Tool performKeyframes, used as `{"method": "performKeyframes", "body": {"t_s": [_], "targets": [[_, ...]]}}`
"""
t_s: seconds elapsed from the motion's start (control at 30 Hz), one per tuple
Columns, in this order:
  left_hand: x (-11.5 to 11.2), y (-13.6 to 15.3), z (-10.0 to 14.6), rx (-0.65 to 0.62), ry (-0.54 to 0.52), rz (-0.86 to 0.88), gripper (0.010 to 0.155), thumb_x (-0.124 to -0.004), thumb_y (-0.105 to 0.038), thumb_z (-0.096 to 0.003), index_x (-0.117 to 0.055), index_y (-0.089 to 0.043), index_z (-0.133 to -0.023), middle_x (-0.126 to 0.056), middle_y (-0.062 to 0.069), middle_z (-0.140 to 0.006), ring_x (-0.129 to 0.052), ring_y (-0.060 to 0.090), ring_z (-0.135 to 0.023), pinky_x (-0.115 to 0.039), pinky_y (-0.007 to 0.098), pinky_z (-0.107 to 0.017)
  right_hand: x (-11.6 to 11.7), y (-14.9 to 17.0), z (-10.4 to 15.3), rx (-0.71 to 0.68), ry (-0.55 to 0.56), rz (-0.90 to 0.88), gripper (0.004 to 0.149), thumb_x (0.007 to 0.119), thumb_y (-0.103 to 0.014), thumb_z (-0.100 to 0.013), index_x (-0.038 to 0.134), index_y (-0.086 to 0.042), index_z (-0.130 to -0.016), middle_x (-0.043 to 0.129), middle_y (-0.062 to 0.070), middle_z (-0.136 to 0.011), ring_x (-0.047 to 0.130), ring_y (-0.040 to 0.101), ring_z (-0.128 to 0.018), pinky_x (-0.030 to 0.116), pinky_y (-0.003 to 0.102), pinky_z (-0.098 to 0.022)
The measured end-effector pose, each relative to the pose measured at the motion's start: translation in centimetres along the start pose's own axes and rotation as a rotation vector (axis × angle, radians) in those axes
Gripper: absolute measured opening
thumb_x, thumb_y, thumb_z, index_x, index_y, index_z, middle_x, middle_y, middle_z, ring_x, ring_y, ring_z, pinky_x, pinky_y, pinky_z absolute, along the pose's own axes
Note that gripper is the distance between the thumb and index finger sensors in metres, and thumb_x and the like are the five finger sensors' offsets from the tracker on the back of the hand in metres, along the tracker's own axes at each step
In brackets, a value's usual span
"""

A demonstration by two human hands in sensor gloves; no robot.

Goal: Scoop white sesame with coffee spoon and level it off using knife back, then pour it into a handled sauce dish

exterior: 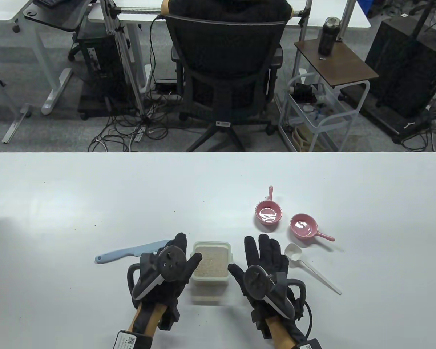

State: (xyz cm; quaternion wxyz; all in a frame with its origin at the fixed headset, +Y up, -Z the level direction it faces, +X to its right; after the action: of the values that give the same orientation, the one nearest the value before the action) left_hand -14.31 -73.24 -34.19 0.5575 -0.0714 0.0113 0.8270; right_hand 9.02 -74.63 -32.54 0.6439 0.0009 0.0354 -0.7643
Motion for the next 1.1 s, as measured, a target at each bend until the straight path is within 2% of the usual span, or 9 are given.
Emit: {"method": "performKeyframes", "body": {"t_s": [0.1, 0.23, 0.4, 0.57, 0.63, 0.9, 1.0, 1.03, 1.1], "targets": [[-1.8, 0.2, -0.7, 0.026, 0.024, -0.031, 0.066, -0.052, -0.052, -0.0622, -0.058, -0.011, -0.113, -0.086, 0.013, -0.099, -0.094, 0.036, -0.080, -0.073, 0.054, -0.065, 0.8, -0.7, -0.2, -0.003, -0.053, -0.003, 0.078, 0.057, -0.063, -0.058, 0.038, -0.021, -0.121, 0.038, 0.016, -0.126, 0.044, 0.043, -0.112, 0.047, 0.060, -0.076], [-3.1, 0.3, -1.3, 0.038, 0.062, -0.054, 0.064, -0.050, -0.049, -0.0625, -0.061, -0.009, -0.111, -0.090, 0.007, -0.089, -0.097, 0.029, -0.071, -0.076, 0.051, -0.062, 1.1, -1.6, -0.2, -0.014, -0.036, -0.054, 0.072, 0.058, -0.058, -0.059, 0.047, -0.020, -0.119, 0.049, 0.013, -0.124, 0.055, 0.040, -0.109, 0.052, 0.057, -0.076], [-3.7, 1.2, -1.5, 0.048, 0.109, 0.103, 0.064, -0.051, -0.049, -0.0628, -0.063, -0.006, -0.109, -0.090, 0.008, -0.085, -0.097, 0.029, -0.067, -0.076, 0.051, -0.060, 1.0, -1.8, -0.3, 0.003, -0.048, -0.098, 0.068, 0.065, -0.054, -0.060, 0.053, -0.019, -0.117, 0.060, 0.013, -0.119, 0.067, 0.039, -0.103, 0.059, 0.054, -0.074], [-3.6, 1.7, -2.0, 0.043, 0.160, 0.159, 0.065, -0.057, -0.051, -0.0622, -0.065, -0.005, -0.107, -0.091, 0.006, -0.082, -0.097, 0.026, -0.065, -0.077, 0.050, -0.059, 0.7, -2.3, -0.8, 0.018, -0.099, -0.197, 0.063, 0.074, -0.041, -0.060, 0.064, -0.008, -0.112, 0.080, 0.019, -0.104, 0.092, 0.032, -0.077, 0.077, 0.047, -0.062], [-3.8, 1.8, -2.2, 0.053, 0.190, 0.180, 0.065, -0.057, -0.051, -0.0622, -0.064, -0.004, -0.106, -0.089, 0.005, -0.082, -0.096, 0.024, -0.064, -0.077, 0.050, -0.059, 0.8, -2.3, -1.0, 0.029, -0.115, -0.253, 0.063, 0.075, -0.038, -0.059, 0.064, -0.005, -0.111, 0.081, 0.021, -0.102, 0.094, 0.031, -0.073, 0.080, 0.047, -0.059], [-4.8, 2.9, -2.2, 0.098, 0.237, 0.359, 0.068, -0.059, -0.054, -0.0612, -0.056, -0.002, -0.105, -0.081, 0.004, -0.083, -0.093, 0.023, -0.066, -0.075, 0.050, -0.060, 1.5, -2.7, -1.5, 0.026, -0.212, -0.332, 0.065, 0.069, -0.029, -0.061, 0.051, 0.001, -0.116, 0.072, 0.029, -0.109, 0.091, 0.036, -0.078, 0.078, 0.051, -0.059], [-4.4, 3.3, -1.9, 0.133, 0.181, 0.368, 0.066, -0.063, -0.055, -0.0598, -0.052, -0.007, -0.104, -0.077, 0.001, -0.083, -0.092, 0.021, -0.067, -0.075, 0.050, -0.060, 1.7, -2.4, -1.8, 0.054, -0.248, -0.387, 0.066, 0.069, -0.027, -0.060, 0.049, 0.001, -0.117, 0.072, 0.030, -0.108, 0.091, 0.035, -0.075, 0.080, 0.047, -0.053], [-4.1, 2.7, -1.9, 0.086, 0.127, 0.362, 0.058, -0.065, -0.052, -0.0607, -0.054, -0.012, -0.100, -0.078, 0.001, -0.083, -0.092, 0.022, -0.067, -0.075, 0.051, -0.060, 1.8, -2.2, -1.9, 0.067, -0.263, -0.422, 0.066, 0.070, -0.026, -0.060, 0.049, 0.001, -0.117, 0.072, 0.030, -0.107, 0.090, 0.034, -0.073, 0.080, 0.046, -0.051], [-3.5, 1.9, -1.5, 0.098, 0.069, 0.203, 0.057, -0.063, -0.052, -0.0606, -0.055, -0.013, -0.101, -0.079, 0.002, -0.084, -0.092, 0.024, -0.068, -0.074, 0.051, -0.060, 2.1, -1.6, -2.3, 0.087, -0.287, -0.488, 0.067, 0.071, -0.026, -0.059, 0.050, 0.001, -0.116, 0.072, 0.030, -0.105, 0.090, 0.031, -0.069, 0.080, 0.045, -0.048]]}}
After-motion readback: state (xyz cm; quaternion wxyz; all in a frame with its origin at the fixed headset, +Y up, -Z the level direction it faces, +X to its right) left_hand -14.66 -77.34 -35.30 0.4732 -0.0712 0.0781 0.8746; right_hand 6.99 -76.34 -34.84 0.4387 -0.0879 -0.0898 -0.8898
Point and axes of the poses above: the tracker on the back of each hand, its own y axis roughly to the little-finger side, its own z axis roughly from the fingertips to the wrist, x = y × z, the point moved 5 cm from there along -z, roughly from the wrist to the fingertips
